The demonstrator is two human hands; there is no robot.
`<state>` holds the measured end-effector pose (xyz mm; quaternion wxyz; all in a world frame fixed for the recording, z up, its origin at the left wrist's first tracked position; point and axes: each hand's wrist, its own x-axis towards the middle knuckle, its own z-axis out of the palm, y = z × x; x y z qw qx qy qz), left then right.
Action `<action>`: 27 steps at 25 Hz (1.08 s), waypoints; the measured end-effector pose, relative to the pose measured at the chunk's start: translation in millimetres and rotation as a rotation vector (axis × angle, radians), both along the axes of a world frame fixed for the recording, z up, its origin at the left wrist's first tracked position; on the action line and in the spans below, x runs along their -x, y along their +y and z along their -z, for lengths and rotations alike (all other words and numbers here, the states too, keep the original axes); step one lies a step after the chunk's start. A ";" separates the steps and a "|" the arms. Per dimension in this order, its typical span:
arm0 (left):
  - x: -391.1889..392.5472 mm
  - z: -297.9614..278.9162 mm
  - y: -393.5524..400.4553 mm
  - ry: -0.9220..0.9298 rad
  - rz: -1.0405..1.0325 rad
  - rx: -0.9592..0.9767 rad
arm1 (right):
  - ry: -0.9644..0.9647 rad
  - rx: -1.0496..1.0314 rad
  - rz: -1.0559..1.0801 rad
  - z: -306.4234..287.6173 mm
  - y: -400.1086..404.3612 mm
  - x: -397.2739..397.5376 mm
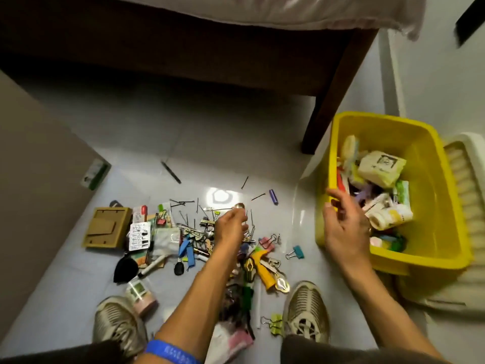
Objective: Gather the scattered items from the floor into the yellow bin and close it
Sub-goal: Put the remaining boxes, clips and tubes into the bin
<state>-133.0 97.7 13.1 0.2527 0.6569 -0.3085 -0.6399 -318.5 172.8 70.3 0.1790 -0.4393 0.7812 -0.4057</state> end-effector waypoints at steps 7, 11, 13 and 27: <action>-109.5 92.2 7.7 -0.727 0.498 0.207 | 0.297 -0.718 -0.511 133.7 -25.3 -60.2; -117.7 117.6 27.3 -0.670 0.926 0.260 | 0.316 -0.719 -0.700 174.3 3.0 -69.4; -122.4 123.7 38.7 -0.715 0.876 0.355 | 0.413 -0.614 -0.632 180.9 15.6 -75.6; -186.2 93.6 153.2 -0.848 0.788 -0.256 | 0.082 -0.773 -0.696 165.9 31.6 -106.7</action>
